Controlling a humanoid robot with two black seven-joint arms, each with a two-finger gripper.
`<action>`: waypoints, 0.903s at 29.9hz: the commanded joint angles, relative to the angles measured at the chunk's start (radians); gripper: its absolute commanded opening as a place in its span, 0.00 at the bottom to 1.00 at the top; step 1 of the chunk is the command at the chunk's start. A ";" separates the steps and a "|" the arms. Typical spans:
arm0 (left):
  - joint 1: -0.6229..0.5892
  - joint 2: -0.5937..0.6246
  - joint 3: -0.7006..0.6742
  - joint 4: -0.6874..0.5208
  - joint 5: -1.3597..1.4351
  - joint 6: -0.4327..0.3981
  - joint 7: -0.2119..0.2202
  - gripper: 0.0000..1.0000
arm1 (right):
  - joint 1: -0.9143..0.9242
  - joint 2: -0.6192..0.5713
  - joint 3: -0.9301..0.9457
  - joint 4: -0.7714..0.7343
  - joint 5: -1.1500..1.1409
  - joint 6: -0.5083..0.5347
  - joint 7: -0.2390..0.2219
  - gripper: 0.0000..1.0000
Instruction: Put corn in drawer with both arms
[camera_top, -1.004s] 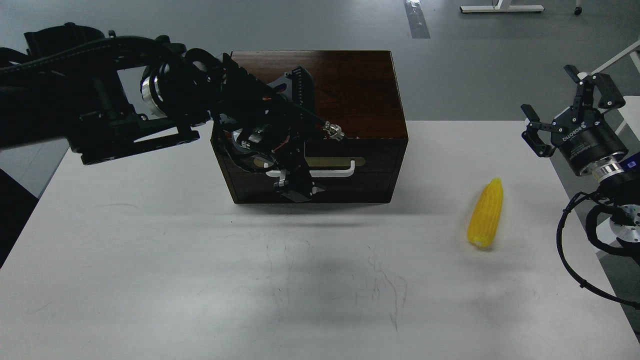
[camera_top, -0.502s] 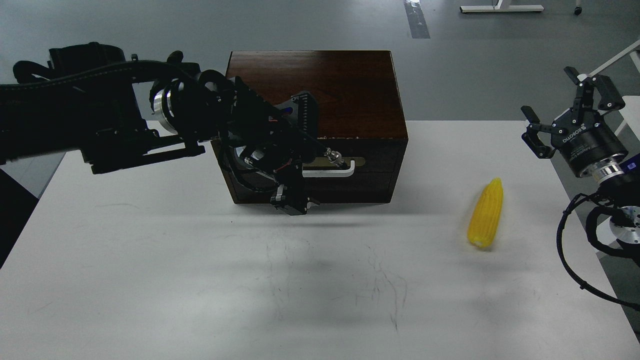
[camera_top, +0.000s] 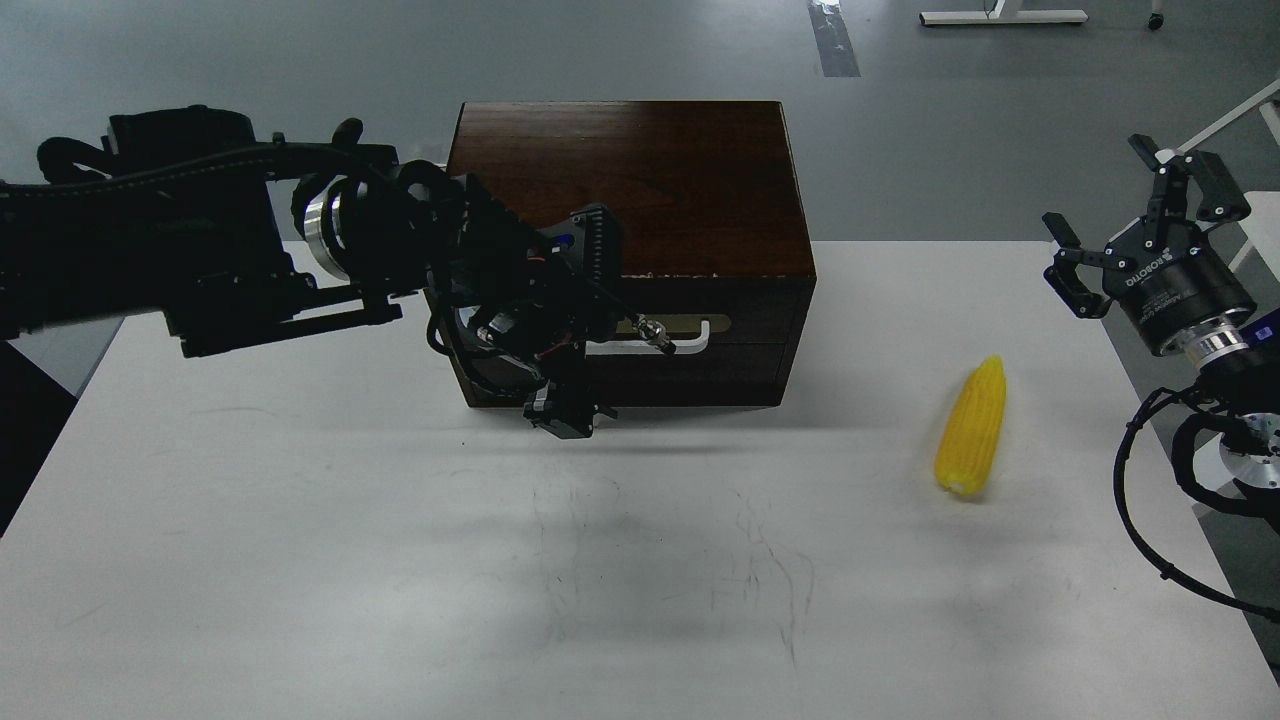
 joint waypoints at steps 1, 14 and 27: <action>0.001 -0.001 -0.001 0.000 0.004 0.000 0.000 0.98 | 0.000 0.000 0.000 0.000 0.000 0.000 0.000 1.00; 0.007 -0.022 0.001 0.017 0.018 -0.002 0.000 0.98 | -0.008 0.000 0.000 0.000 0.000 0.000 0.000 1.00; 0.008 -0.050 0.027 0.028 0.018 -0.002 0.000 0.98 | -0.012 0.000 0.002 0.001 0.000 0.000 0.000 1.00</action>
